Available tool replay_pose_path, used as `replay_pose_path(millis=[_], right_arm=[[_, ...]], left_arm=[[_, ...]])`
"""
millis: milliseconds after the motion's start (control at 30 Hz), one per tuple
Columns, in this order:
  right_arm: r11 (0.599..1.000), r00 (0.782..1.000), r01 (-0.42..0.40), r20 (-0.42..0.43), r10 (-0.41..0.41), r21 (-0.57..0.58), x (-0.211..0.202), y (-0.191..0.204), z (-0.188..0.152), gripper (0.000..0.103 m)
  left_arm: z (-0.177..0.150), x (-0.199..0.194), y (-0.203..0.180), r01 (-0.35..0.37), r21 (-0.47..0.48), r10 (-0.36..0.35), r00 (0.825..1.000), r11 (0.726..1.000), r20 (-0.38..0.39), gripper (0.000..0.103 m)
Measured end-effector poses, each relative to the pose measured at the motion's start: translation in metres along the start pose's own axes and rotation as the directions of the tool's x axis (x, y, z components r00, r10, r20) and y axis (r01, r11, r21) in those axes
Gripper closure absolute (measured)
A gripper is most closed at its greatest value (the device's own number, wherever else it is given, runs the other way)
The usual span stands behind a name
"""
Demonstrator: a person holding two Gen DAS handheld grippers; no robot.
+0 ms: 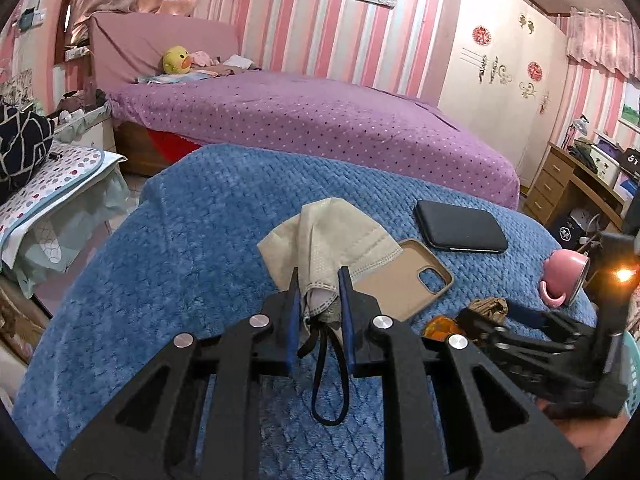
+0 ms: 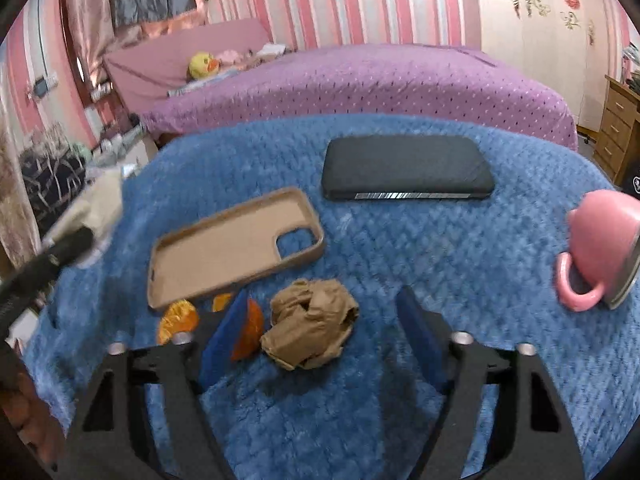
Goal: Collect trash
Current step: 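Grasp the white face mask with the left gripper, then grasp the crumpled brown paper with the right gripper while the left lifts the mask, then carry the mask with the left gripper while the right carries the brown paper to the basket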
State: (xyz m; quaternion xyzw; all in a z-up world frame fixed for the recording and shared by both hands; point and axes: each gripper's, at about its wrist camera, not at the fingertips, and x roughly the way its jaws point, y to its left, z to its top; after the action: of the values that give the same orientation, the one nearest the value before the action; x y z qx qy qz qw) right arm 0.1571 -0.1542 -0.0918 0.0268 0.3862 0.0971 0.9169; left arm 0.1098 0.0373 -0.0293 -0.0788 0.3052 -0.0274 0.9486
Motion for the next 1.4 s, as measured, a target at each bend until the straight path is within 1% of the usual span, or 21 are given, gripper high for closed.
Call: replay_pose_path(millis=[33,100,200,267,400,533,700,833,967,1067,1167,1233,1300,1400], right_arm=[[1.000,1.000,-0.004,-0.006,0.004,-0.008,0.001,0.002,-0.001,0.059],[1.000,1.000,-0.005,0.001,0.005,-0.016,-0.001,0.003,-0.002,0.061],[1.000,0.999,0.003,0.037,-0.002,-0.014,-0.014,0.000,-0.002,0.062],[1.000,0.997,0.010,0.071,-0.009,-0.015,-0.030,-0.004,-0.001,0.062],[0.999,0.993,0.014,0.121,-0.011,-0.028,-0.064,-0.013,-0.002,0.062],[1.000,0.983,0.020,0.183,-0.017,-0.013,-0.107,-0.030,-0.008,0.062],[0.999,0.975,0.023,0.220,-0.028,0.025,-0.144,-0.054,-0.018,0.062],[0.999,0.970,0.033,0.238,-0.040,0.035,-0.163,-0.067,-0.023,0.062],[0.997,0.964,0.056,0.257,-0.066,0.045,-0.185,-0.081,-0.031,0.062],[0.995,0.958,0.071,0.272,-0.088,0.072,-0.202,-0.093,-0.034,0.062],[0.991,0.946,0.086,0.304,-0.114,0.103,-0.224,-0.109,-0.034,0.062],[0.988,0.937,0.097,0.324,-0.133,0.123,-0.237,-0.120,-0.036,0.062],[0.986,0.936,0.097,0.325,-0.136,0.133,-0.244,-0.129,-0.040,0.062],[0.980,0.928,0.130,0.329,-0.173,0.150,-0.255,-0.144,-0.049,0.062]], left_arm=[[0.000,-0.001,0.001,0.003,0.000,-0.003,1.000,1.000,0.000,0.087],[0.002,-0.003,0.000,0.015,-0.002,-0.015,1.000,1.000,0.002,0.087],[0.006,-0.010,-0.002,0.031,-0.014,-0.031,0.999,0.999,0.016,0.087],[0.007,-0.015,-0.006,0.047,-0.019,-0.047,0.999,0.999,0.024,0.087],[0.007,-0.026,-0.020,0.064,0.018,-0.064,0.997,0.998,0.047,0.087],[0.006,-0.036,-0.040,0.107,0.041,-0.109,0.992,0.993,0.056,0.087],[0.003,-0.050,-0.069,0.153,0.074,-0.158,0.985,0.985,0.067,0.087],[-0.002,-0.061,-0.094,0.170,0.118,-0.178,0.982,0.978,0.069,0.087],[-0.005,-0.072,-0.111,0.200,0.128,-0.209,0.976,0.971,0.062,0.087],[-0.004,-0.080,-0.125,0.205,0.147,-0.216,0.975,0.968,0.060,0.088],[-0.004,-0.088,-0.136,0.236,0.146,-0.246,0.968,0.961,0.053,0.088],[-0.004,-0.095,-0.147,0.247,0.163,-0.259,0.964,0.955,0.059,0.088],[-0.007,-0.103,-0.159,0.258,0.181,-0.275,0.959,0.949,0.074,0.088],[-0.012,-0.111,-0.180,0.297,0.204,-0.317,0.945,0.933,0.073,0.088]])
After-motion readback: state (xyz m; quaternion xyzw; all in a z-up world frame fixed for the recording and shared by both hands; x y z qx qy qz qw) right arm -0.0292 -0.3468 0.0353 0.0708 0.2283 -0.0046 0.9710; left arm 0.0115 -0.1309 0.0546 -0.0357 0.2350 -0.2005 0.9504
